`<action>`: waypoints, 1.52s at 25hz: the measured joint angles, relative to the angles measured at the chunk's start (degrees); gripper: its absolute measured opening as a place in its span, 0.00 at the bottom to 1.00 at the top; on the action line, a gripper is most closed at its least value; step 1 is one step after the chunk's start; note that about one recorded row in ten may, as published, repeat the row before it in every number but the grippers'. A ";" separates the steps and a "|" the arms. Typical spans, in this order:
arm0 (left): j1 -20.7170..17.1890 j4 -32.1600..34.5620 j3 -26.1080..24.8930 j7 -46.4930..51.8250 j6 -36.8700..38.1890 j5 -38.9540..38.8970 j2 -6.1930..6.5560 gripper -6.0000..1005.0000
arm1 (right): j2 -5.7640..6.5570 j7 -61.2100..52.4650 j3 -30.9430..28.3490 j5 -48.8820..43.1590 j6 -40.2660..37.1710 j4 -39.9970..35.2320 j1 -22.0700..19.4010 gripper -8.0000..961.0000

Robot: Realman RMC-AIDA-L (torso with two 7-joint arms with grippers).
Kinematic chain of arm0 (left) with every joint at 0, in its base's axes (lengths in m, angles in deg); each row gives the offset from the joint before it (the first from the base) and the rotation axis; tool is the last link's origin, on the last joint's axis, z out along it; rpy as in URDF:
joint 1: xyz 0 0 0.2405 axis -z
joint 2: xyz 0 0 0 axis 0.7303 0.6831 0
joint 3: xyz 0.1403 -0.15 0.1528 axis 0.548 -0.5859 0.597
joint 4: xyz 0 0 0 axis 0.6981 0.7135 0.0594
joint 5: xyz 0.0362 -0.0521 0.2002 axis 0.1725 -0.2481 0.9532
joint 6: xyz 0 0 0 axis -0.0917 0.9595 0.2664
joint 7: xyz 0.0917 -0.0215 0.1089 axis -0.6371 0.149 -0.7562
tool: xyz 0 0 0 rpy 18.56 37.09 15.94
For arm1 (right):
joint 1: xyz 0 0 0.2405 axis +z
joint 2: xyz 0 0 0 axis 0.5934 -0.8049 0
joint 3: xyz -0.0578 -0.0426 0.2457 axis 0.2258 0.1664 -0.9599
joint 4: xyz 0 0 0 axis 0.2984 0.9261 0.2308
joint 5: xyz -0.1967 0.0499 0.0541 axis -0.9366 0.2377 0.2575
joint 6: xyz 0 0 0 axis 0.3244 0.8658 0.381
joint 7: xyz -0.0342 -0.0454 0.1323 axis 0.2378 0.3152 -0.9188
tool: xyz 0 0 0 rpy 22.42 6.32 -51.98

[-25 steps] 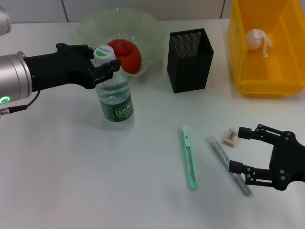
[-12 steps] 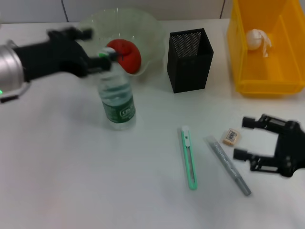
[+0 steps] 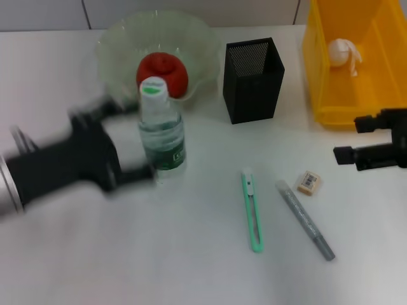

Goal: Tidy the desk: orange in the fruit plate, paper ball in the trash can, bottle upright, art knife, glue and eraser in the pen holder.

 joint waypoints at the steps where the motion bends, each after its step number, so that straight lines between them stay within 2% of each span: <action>1: 0.25 -9.46 0.05 -12.42 11.05 -2.87 -0.02 0.86 | -0.01 -5.06 1.03 -3.80 -1.67 -2.22 2.36 0.87; 3: 1.18 -14.95 -0.21 -17.11 14.78 -3.77 -0.06 0.86 | -0.03 -15.56 4.77 -11.93 -4.65 -4.99 8.11 0.87; 4: 1.18 -14.95 -0.21 -17.11 14.78 -3.77 -0.06 0.86 | 0.00 -20.45 7.85 -16.02 -5.42 -4.68 11.56 0.87; 5: 2.80 -22.57 -0.49 -22.25 17.93 -5.33 -0.06 0.86 | -0.02 -26.54 12.94 -21.54 -5.94 -2.68 16.49 0.87; 6: 3.76 -25.83 -0.56 -24.30 18.94 -6.25 -0.06 0.86 | -0.02 -26.54 12.94 -21.54 -5.94 -2.68 16.49 0.87; 8: 5.18 -29.94 -0.68 -26.26 19.91 -7.50 -0.05 0.86 | -0.22 -30.88 18.77 -25.64 -4.77 1.28 21.36 0.87; 9: 5.18 -29.94 -0.68 -26.26 19.91 -7.50 -0.05 0.86 | -0.27 -32.51 21.25 -26.72 -3.70 3.51 23.24 0.87; 10: 6.26 -33.12 -1.19 -27.06 20.40 -8.13 0.00 0.86 | -0.30 -34.32 23.98 -27.82 -2.29 6.05 25.28 0.87; 15: 6.51 -34.46 -2.20 -27.21 20.65 -8.17 0.04 0.86 | -0.42 -40.91 34.42 -30.39 5.57 17.43 32.25 0.87; 26: 7.27 -36.22 -3.22 -27.80 20.80 -8.19 0.05 0.86 | -0.77 -43.12 40.50 -28.48 14.09 27.46 35.07 0.85; 38: 7.51 -37.02 -3.51 -27.93 20.82 -8.26 0.05 0.86 | -0.79 -43.16 44.48 -26.45 19.04 32.24 36.75 0.82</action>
